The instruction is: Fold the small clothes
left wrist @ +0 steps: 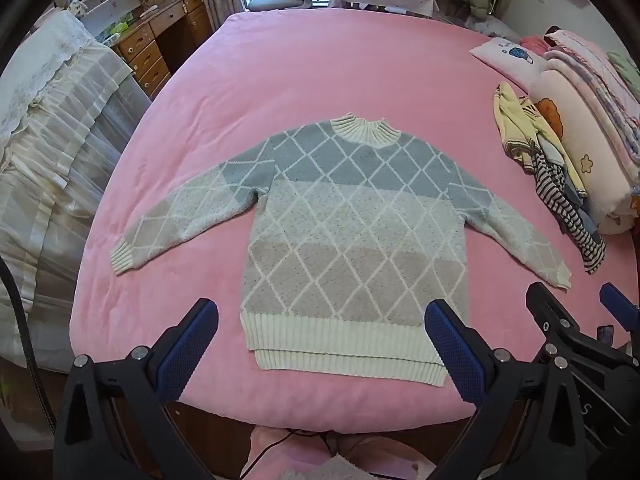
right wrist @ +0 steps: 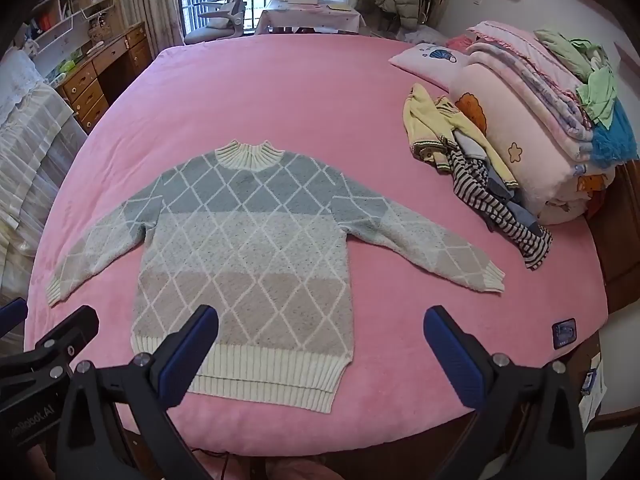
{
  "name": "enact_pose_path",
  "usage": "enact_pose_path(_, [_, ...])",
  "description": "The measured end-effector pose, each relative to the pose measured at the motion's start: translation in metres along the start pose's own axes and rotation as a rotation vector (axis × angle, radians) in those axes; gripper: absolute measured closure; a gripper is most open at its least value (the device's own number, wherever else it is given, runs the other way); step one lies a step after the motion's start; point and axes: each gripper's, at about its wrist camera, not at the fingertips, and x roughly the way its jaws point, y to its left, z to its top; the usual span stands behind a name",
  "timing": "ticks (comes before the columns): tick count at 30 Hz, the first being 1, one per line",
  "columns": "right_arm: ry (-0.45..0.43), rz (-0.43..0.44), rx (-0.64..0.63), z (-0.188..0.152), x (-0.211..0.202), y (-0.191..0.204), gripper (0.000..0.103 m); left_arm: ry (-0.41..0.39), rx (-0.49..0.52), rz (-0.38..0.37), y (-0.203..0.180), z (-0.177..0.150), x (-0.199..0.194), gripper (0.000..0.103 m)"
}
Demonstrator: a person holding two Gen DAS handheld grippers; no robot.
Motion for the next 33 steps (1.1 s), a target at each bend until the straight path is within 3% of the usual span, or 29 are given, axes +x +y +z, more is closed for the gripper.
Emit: enact_pose_path(33, [0.010, 0.010, -0.011, 0.001, -0.002, 0.000, 0.000, -0.037, -0.006, -0.009, 0.000, 0.004, -0.009, 0.006])
